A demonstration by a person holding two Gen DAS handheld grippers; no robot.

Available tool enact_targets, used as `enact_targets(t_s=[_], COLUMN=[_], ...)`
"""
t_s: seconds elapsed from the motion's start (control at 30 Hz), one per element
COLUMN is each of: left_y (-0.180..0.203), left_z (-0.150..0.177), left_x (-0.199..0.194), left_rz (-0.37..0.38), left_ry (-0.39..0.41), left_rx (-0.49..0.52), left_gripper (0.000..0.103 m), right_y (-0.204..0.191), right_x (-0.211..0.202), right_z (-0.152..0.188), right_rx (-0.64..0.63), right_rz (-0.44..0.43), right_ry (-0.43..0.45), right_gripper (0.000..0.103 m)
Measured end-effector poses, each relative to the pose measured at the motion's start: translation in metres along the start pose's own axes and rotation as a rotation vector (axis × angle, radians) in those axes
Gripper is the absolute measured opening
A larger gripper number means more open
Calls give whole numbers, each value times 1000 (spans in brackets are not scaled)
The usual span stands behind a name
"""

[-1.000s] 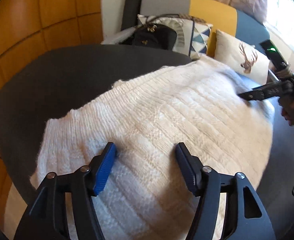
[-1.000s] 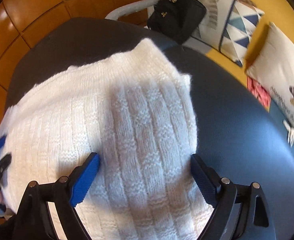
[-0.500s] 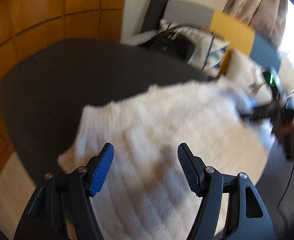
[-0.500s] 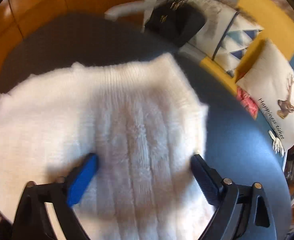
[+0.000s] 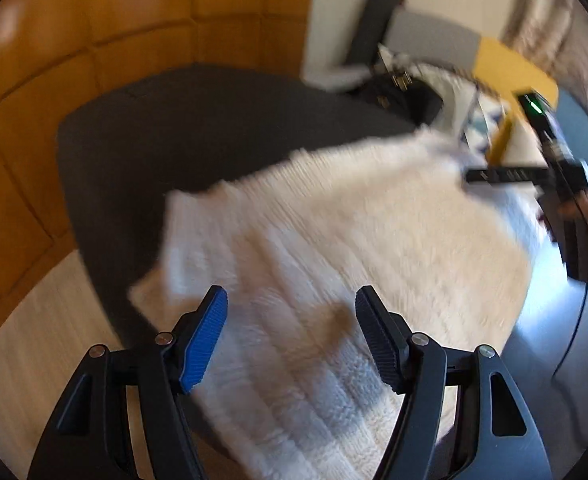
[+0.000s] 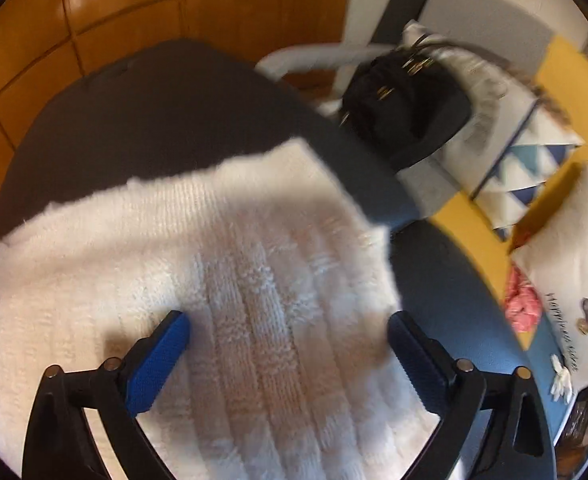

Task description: Fold clothes

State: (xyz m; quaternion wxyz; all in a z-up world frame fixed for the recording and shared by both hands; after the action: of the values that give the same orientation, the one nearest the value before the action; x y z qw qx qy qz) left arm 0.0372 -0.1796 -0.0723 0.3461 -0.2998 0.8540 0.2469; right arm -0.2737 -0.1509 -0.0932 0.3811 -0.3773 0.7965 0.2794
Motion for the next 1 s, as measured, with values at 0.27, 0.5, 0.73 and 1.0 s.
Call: enact_targets(t_s=[0.27,0.5,0.73,1.0], left_y=[22,22,2,-17], left_z=[-25,-45,-63,-75], left_x=[-16,-38,-54,-63], left_rz=[-19,-131,-216,-286], left_ry=[86,157,247,323], left_rx=[-50,-65,-79,-53], left_gripper=[82,82,90,91], right_y=[-58,-88,-94,-97], right_x=[-103,-109,-141,-150], right_z=[24,27,27,27], right_rx=[-16,112,98,81], right_rz=[16,19,93,45], right_ry=[216,240,328,346], right_gripper=[100,99,99,99])
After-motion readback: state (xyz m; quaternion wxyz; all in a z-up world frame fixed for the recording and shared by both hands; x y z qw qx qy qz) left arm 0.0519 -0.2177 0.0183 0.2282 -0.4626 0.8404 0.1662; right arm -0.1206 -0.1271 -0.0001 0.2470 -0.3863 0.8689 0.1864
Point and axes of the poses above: each gripper's, at about its wrist camera, not at the fingertips, and x roughly the way its jaws point, y to its right, z to its underside, the point moved 4 cm from there along x, roughly the way its jaws point, and after that the axes turned 10 degrees about -x, right-handed, at the moved point
